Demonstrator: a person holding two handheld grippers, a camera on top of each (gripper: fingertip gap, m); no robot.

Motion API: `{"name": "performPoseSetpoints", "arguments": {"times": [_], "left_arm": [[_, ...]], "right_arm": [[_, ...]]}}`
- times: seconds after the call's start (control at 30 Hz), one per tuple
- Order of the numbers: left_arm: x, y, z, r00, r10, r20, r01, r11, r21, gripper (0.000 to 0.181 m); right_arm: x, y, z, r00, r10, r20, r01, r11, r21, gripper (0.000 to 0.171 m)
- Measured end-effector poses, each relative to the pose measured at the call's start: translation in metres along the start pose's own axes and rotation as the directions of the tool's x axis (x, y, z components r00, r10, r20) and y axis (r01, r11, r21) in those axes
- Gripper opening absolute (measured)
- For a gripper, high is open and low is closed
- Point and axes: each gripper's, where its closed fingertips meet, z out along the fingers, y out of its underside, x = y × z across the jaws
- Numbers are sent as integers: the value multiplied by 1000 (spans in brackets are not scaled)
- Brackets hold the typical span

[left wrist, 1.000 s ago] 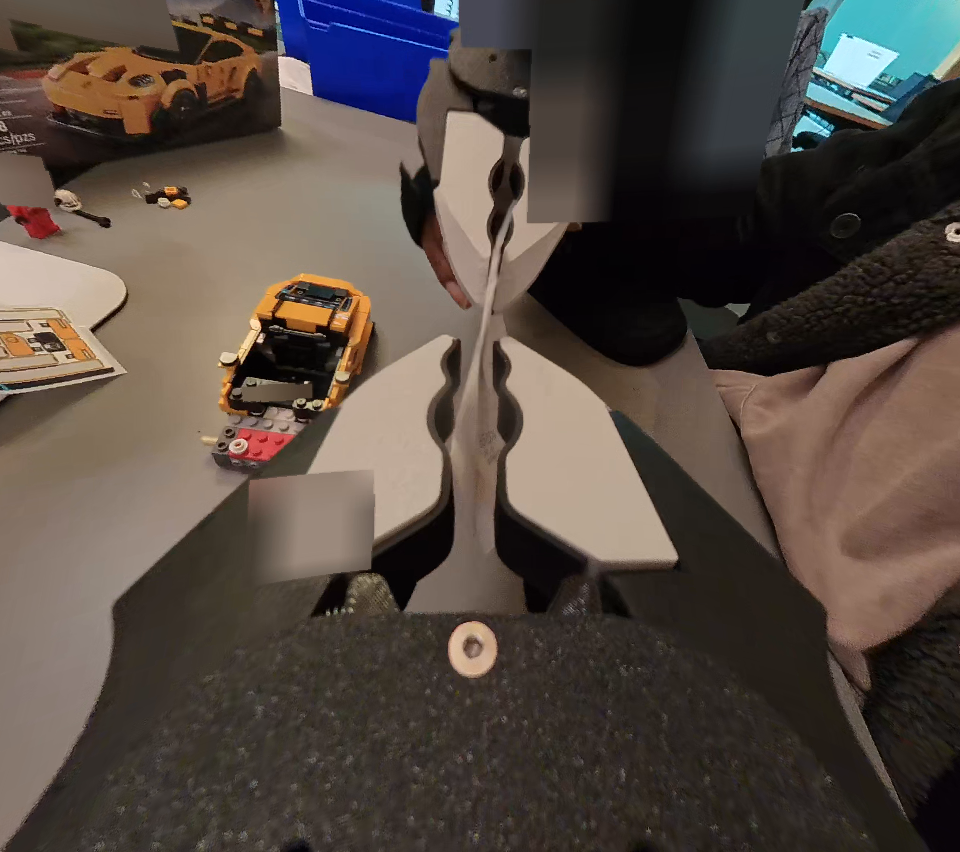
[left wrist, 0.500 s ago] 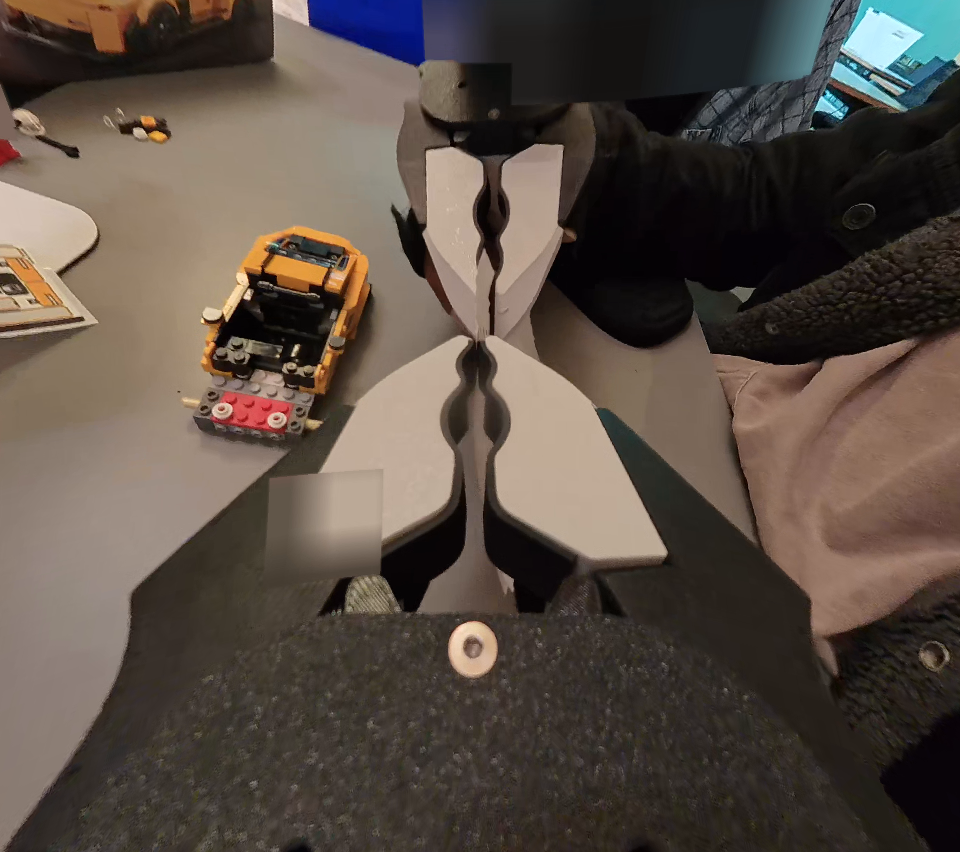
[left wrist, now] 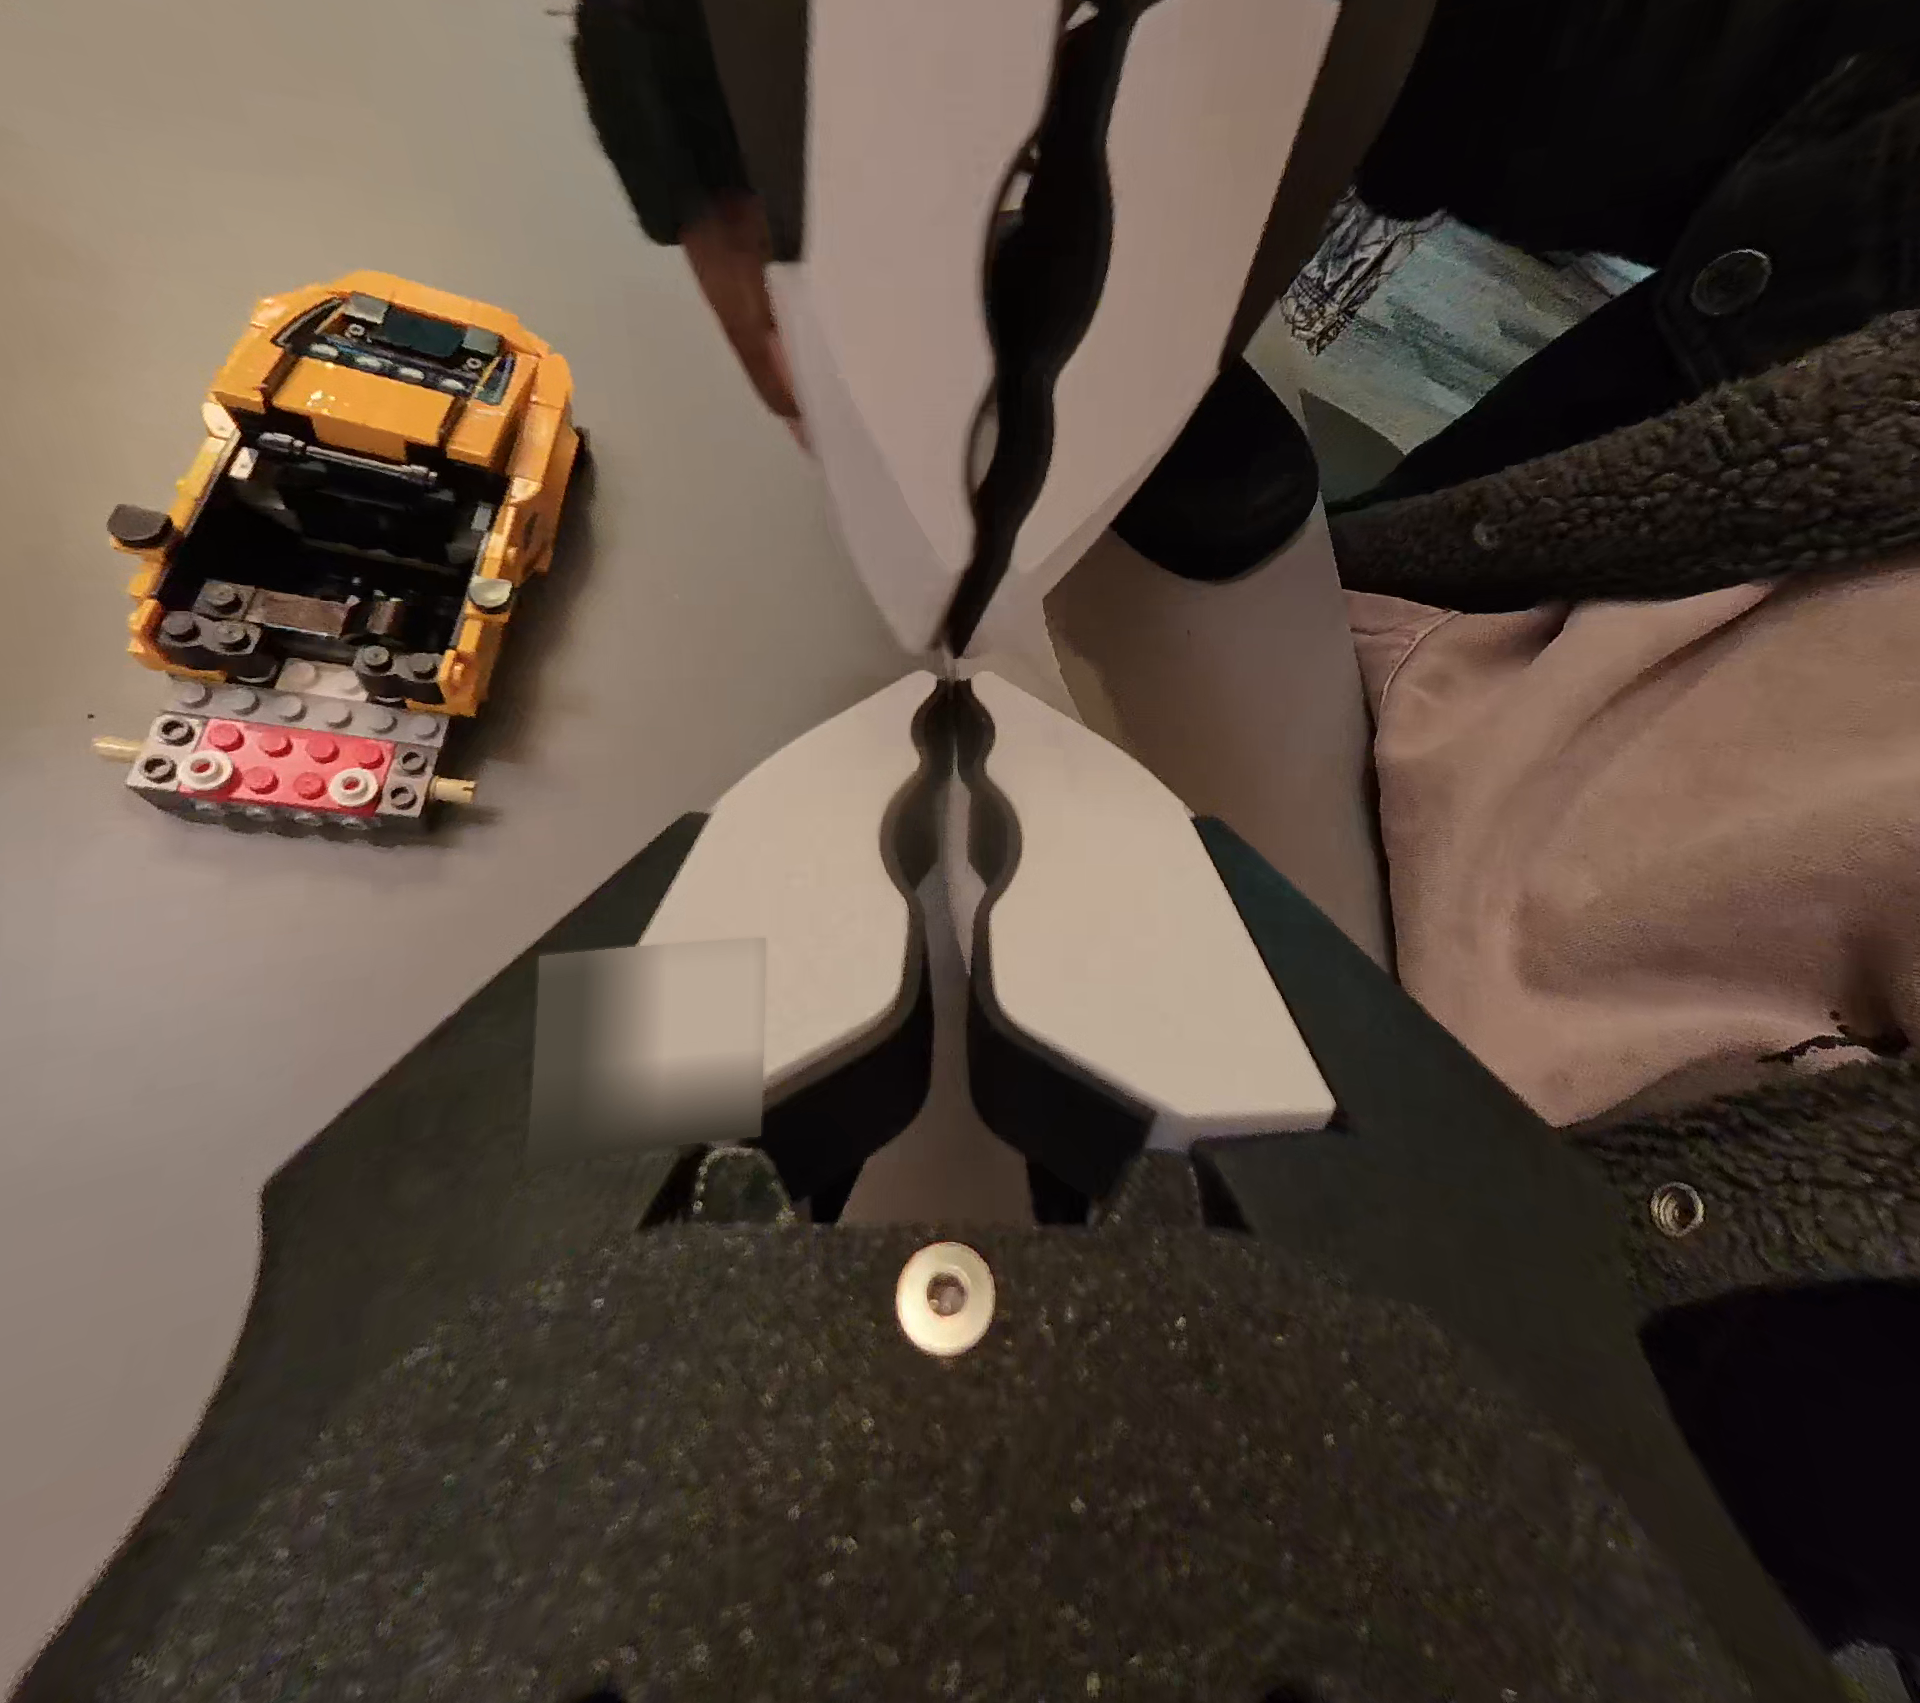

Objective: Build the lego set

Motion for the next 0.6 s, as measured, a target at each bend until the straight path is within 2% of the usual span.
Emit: {"name": "performPoseSetpoints", "arguments": {"times": [0.1,0.2,0.37,0.6], "left_arm": [[0,2,1,1000,-28,-9,28,1000,-10,0],[3,-1,-4,988,-122,-94,125,992,24,1],[4,1,-4,959,-210,-190,219,975,30,1],[5,8,9,945,-245,-215,248,969,-14,1]], "right_arm": [[-1,2,2,997,-75,-32,73,995,-70,0],[1,-2,0,969,-199,-148,189,979,-82,0],[2,-1,1,838,-407,-363,381,913,-145,0],[-6,11,5,741,-507,-440,457,861,-223,0]]}}
